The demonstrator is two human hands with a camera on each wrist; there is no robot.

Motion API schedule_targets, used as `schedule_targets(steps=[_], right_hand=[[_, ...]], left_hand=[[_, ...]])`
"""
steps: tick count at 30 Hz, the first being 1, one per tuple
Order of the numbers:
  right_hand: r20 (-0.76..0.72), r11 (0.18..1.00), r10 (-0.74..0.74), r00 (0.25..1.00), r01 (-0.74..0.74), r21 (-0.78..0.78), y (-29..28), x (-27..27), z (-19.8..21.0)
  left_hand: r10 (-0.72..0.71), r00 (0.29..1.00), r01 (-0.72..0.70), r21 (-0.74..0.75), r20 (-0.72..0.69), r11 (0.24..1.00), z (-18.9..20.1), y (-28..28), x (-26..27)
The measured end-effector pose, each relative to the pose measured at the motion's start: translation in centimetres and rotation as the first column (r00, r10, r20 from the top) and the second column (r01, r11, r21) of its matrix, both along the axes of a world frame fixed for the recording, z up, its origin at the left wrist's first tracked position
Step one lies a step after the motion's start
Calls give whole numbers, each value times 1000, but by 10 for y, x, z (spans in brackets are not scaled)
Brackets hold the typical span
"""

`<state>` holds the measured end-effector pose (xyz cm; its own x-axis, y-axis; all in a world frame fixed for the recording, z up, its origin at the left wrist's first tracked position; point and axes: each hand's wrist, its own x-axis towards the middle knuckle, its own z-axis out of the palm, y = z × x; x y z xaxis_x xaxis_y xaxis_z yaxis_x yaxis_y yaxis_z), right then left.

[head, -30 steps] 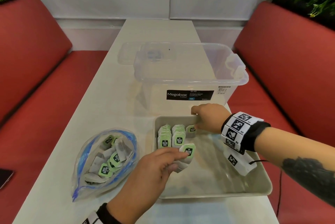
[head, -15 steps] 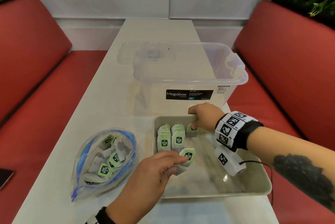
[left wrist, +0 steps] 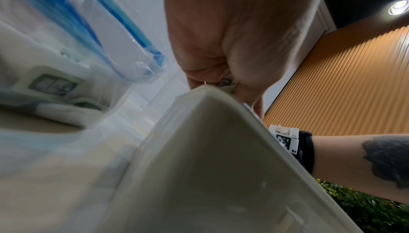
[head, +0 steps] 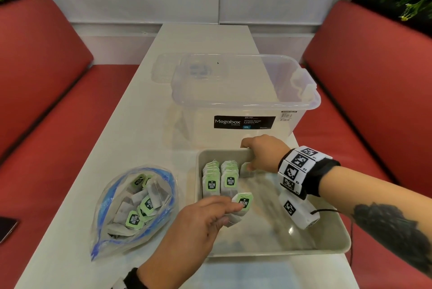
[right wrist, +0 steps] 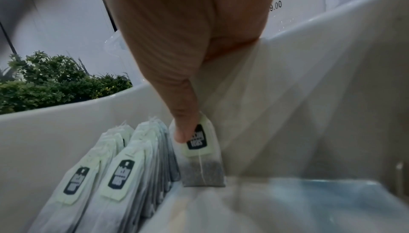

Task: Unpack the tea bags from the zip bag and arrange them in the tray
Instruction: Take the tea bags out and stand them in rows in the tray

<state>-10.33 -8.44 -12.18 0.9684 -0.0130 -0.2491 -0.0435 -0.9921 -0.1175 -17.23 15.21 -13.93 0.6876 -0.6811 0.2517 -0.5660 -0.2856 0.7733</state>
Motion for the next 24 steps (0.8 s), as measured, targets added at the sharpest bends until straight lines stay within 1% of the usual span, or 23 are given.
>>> schedule_targets(steps=[5,8,12,15,18,20,24], right_hand=[[32,1000,-18,999,18,-8,-2,-1,3],[82,1000,-9,997,11,-14,-7,-2,10],[122,999,-29,992,25,29,-11,-2,18],[197,997,-30,980,16,74,-14,-5,24],[290,999,25,957,-34,25,-11,-12,31],[277,998,60,959,-57,-22,-6,-18,36],[118,981,115,986,-94,-167,4,-24,33]], left_hand=[[-3,1000,2,-9,-16,1000,0,0,-1],[-6,1000,6,-5,-6,1000,-1,1,1],[-11,1000,11,-9,22,1000,-1,0,1],[-9,998,9,-8,64,1000,-3,-1,0],[-6,994,6,5,109,1000,-5,-1,-1],[-1,994,1,7,107,1000,-6,-1,0],[1,995,-3,17,97,1000,-6,-1,-1]])
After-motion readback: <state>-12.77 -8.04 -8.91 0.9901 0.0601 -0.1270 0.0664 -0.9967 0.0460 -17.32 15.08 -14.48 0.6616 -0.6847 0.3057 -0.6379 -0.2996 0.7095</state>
